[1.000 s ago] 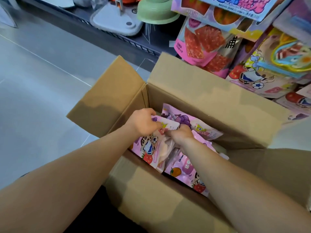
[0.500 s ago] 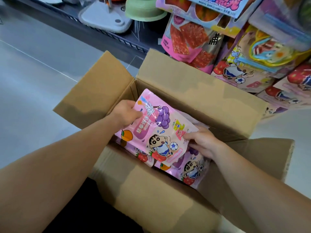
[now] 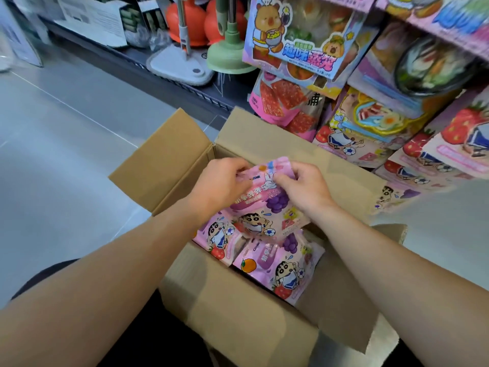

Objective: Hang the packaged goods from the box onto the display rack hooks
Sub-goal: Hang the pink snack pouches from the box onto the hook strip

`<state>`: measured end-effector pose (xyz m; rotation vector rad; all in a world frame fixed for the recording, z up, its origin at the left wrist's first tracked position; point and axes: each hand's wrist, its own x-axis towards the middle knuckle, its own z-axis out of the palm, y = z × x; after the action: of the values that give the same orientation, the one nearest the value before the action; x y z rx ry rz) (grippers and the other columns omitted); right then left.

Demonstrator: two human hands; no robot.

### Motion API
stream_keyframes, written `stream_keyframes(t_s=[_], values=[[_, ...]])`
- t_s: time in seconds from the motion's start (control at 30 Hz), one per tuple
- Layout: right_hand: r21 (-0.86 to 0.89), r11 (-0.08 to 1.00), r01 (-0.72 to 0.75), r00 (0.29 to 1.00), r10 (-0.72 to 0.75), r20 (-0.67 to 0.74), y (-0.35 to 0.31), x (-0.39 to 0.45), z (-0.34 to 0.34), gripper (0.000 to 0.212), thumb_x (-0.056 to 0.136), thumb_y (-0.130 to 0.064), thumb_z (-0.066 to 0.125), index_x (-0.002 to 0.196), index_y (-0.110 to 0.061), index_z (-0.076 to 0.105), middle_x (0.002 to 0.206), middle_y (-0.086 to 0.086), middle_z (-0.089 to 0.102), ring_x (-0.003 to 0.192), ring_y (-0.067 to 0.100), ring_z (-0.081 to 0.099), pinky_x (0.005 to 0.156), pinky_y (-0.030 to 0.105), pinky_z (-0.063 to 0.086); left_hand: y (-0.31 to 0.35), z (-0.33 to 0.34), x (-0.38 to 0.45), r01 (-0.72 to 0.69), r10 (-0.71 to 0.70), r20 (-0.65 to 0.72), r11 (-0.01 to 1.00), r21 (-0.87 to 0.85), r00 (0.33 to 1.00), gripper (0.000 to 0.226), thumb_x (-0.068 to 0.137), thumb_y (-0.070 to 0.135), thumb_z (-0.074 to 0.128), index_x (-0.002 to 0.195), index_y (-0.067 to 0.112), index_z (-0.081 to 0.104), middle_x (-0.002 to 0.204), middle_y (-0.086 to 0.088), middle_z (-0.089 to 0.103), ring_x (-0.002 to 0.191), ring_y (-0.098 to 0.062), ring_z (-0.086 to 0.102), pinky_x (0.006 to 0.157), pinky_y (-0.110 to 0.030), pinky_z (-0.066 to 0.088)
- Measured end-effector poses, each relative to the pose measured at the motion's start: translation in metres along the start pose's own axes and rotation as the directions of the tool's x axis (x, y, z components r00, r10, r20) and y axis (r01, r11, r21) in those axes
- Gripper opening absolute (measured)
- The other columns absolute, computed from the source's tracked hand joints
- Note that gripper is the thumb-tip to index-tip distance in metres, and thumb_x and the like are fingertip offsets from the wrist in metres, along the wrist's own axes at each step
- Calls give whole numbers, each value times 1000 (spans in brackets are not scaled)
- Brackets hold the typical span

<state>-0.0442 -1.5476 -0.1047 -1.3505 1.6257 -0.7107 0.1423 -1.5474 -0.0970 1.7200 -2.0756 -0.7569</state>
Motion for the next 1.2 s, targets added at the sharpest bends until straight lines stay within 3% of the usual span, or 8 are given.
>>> stream_keyframes(t_s=[0.13, 0.23, 0.37, 0.43, 0.6, 0.87, 1.03, 1.2], values=[[166, 985, -43, 998, 51, -48, -18, -10, -33, 17, 91, -10, 60, 83, -22, 69, 89, -2, 74, 89, 22, 71, 86, 37, 57, 17, -33, 0, 198, -217, -129, 970, -143, 968, 33, 71, 32, 83, 99, 21, 70, 89, 9, 65, 82, -11, 59, 66, -18, 41], [265, 963, -44, 996, 63, -63, -38, -17, -61, 8, 91, -15, 61, 92, -19, 68, 97, -2, 73, 79, 10, 70, 73, 23, 58, 37, -54, -1, 264, -345, -32, 770, -580, 938, 38, 70, 21, 86, 102, 11, 68, 91, -2, 74, 80, -17, 69, 77, -33, 57], [366, 930, -14, 998, 38, -59, -70, -26, -101, 32, 71, -34, 66, 97, -18, 74, 97, -3, 77, 91, 21, 73, 91, 47, 56, 88, -70, 1, 179, -288, 32, 501, -847, 957, 26, 84, 6, 71, 110, 3, 67, 104, -15, 74, 96, -31, 71, 90, -44, 55], [412, 911, 30, 996, 8, -89, -90, -36, -123, 12, 81, -19, 65, 89, -17, 74, 89, -2, 77, 86, 21, 74, 85, 45, 58, 116, -80, 4, 114, -258, -7, 452, -885, 966, 23, 87, 4, 67, 110, 3, 66, 109, -17, 72, 101, -33, 69, 91, -43, 55], [398, 891, 220, 969, -151, -198, -135, -58, -186, 14, 82, -11, 68, 70, -18, 72, 73, -2, 75, 72, 18, 72, 72, 38, 58, 185, -110, 12, -24, -193, -129, 471, -882, 973, 16, 86, 2, 68, 100, 6, 69, 103, -16, 73, 96, -31, 71, 88, -44, 56], [306, 874, 379, 895, -261, -361, -200, -93, -268, 14, 82, -17, 68, 91, -7, 72, 81, -1, 76, 68, 12, 71, 67, 31, 56, 283, -165, 21, -169, -84, -229, 443, -880, 970, 12, 86, 0, 65, 97, 4, 68, 95, -16, 73, 85, -28, 72, 80, -47, 58], [247, 858, 450, 827, -296, -479, -216, -114, -334, 14, 78, -17, 70, 69, -18, 58, 58, -7, 59, 53, 12, 55, 60, 28, 42, 354, -175, 30, -190, 0, -210, 420, -887, 978, 6, 85, 0, 67, 89, 5, 65, 83, -14, 70, 69, -25, 71, 65, -38, 58], [178, 848, 499, 749, -319, -581, -214, -137, -380, 7, 82, -17, 69, 83, -10, 68, 73, -7, 71, 62, 6, 68, 59, 21, 53, 410, -167, 35, -184, 53, -178, 412, -892, 983, 15, 82, 4, 71, 74, 9, 59, 68, -13, 64, 56, -26, 65, 60, -37, 44]])
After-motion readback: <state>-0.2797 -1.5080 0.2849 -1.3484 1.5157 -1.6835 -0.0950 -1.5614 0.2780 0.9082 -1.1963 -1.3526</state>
